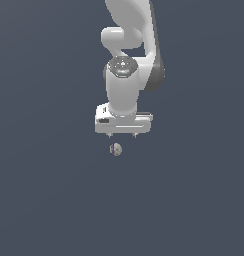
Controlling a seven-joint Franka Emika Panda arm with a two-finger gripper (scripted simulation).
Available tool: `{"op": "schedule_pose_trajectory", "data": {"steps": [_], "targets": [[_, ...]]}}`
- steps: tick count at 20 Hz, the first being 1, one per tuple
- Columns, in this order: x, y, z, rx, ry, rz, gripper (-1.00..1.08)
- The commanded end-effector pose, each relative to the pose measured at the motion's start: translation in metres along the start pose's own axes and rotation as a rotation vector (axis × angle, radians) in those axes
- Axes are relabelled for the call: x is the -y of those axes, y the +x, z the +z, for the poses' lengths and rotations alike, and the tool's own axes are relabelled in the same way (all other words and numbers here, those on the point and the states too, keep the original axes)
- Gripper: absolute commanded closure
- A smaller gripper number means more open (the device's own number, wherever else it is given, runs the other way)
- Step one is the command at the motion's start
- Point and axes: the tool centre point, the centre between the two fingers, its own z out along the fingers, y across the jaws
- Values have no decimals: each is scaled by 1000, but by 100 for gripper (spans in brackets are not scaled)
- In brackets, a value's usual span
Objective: Pick up the object and move it to a goal position.
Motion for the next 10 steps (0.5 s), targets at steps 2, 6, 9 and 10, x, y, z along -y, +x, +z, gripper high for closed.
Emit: {"op": "schedule_pose_trajectory", "data": {"steps": [2,6,9,10], "targets": [[0,0,0,0,-1,0,-92],[-12,0,-2,-8,-16,8,-92],[-23,-1,-5,-15,-31,18,-92],[-25,-1,-6,-16,-34,21,-92]]}}
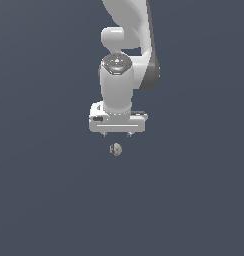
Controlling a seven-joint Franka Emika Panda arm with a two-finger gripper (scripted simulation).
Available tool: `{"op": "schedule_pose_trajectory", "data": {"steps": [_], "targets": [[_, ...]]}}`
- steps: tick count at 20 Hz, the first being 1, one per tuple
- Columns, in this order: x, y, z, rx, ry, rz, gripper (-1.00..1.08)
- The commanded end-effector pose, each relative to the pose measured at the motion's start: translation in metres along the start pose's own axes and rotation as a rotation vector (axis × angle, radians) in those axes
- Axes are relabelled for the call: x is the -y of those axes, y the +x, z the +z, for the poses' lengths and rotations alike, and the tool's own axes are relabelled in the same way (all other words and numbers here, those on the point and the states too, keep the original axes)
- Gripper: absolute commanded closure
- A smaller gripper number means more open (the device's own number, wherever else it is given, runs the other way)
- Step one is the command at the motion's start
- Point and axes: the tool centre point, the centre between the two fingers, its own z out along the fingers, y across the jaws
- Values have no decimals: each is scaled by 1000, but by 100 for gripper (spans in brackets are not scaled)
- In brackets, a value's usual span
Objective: Pick up the object and move it to a goal position.
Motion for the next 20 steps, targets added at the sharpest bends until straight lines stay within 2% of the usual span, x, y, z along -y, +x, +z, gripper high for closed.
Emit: {"op": "schedule_pose_trajectory", "data": {"steps": [1,10,20], "targets": [[-5,0,-1,-3,-7,6,-92],[-4,0,2,-2,-6,-39,-92],[-7,-2,15,0,-8,-212,-92]]}}
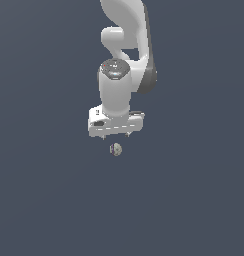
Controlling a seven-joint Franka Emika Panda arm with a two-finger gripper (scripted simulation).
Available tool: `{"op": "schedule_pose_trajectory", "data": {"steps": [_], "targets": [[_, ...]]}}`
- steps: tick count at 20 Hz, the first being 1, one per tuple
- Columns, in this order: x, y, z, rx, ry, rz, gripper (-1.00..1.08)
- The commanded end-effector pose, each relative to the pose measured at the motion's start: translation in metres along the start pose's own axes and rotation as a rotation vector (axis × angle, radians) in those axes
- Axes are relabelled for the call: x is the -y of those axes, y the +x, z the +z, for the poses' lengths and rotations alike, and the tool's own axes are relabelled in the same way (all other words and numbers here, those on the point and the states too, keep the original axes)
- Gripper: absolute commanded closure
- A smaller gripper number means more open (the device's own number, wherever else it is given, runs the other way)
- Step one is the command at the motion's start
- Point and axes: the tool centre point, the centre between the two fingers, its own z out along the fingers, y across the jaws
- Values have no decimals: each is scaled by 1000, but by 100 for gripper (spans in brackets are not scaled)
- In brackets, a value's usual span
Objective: Pick up the object and move it to a goal position.
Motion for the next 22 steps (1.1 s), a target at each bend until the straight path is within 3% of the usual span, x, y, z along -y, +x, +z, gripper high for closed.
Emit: {"op": "schedule_pose_trajectory", "data": {"steps": [1,22], "targets": [[-1,-1,4,1,0,-58,-92],[-3,-7,44,-1,6,-622,-92]]}}
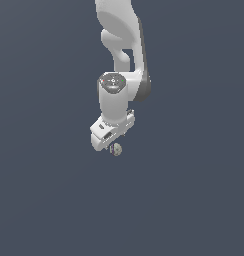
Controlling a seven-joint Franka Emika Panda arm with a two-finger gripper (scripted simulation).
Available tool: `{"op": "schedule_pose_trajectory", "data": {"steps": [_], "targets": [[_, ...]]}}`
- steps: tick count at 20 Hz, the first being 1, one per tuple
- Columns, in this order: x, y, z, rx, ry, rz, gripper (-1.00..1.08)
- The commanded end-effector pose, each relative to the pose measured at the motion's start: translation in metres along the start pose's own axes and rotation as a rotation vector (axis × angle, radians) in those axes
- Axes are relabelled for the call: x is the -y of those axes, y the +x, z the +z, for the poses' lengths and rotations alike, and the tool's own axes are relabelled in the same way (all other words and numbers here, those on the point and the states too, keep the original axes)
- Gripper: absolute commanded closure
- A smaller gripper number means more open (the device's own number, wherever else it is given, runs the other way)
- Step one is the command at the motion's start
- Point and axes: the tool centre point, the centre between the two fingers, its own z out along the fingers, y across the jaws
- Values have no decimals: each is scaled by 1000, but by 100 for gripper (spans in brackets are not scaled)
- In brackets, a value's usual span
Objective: Pick up the object and move it to a goal position.
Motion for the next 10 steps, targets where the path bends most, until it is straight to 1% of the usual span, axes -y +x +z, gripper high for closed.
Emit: {"op": "schedule_pose_trajectory", "data": {"steps": [1,10], "targets": [[0,-1,5,-1,1,-69,-92],[2,-3,20,-9,5,-312,-92]]}}
